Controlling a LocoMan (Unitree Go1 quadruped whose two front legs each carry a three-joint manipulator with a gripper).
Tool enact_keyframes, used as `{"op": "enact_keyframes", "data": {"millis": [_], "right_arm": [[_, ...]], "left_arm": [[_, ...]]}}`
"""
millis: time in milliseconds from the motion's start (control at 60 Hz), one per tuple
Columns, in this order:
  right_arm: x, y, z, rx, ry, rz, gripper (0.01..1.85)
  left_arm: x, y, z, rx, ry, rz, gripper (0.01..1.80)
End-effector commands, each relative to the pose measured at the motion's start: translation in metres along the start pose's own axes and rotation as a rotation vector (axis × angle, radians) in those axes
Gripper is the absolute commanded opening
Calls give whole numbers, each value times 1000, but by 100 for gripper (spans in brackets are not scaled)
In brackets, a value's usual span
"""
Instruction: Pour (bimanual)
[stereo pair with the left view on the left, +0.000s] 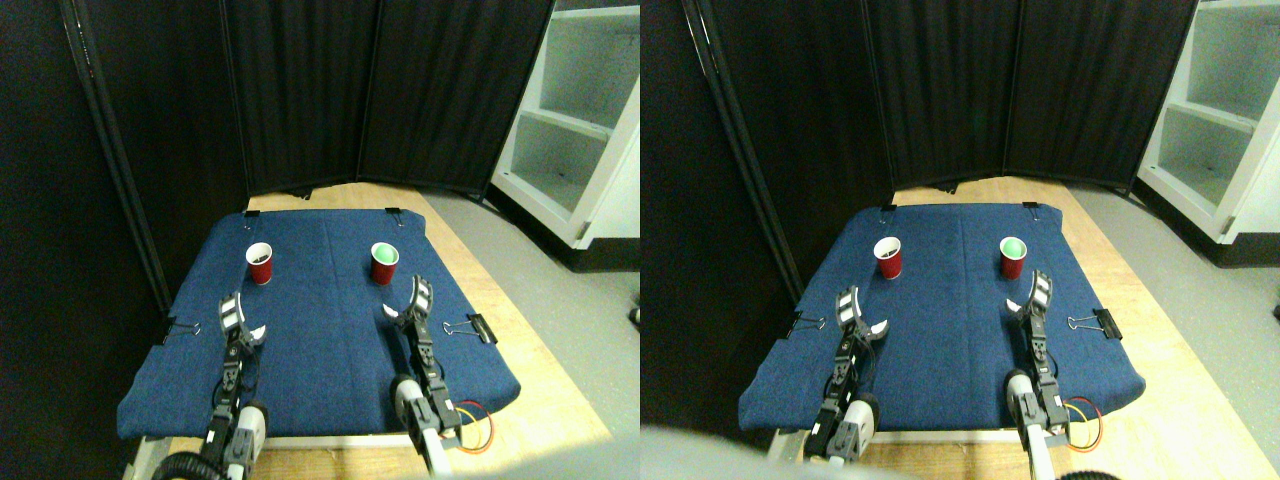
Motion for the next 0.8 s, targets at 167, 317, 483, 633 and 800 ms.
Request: {"op": "enact_keyframes", "data": {"millis": [167, 317, 483, 633, 800], "right_arm": [[2, 6, 15, 99, -30, -6, 80], [6, 9, 16, 241, -17, -51, 78], [20, 3, 10, 447, -26, -113, 83], [32, -1, 2, 514, -38, -145, 83], [38, 0, -3, 650, -40, -177, 84]], "left_arm": [[3, -10, 15, -161, -10, 8, 82], [8, -15, 24, -247, 1, 34, 83], [21, -14, 23, -371, 2, 73, 81], [33, -12, 17, -465, 3, 121, 82], [43, -8, 10, -537, -18, 156, 80]]}}
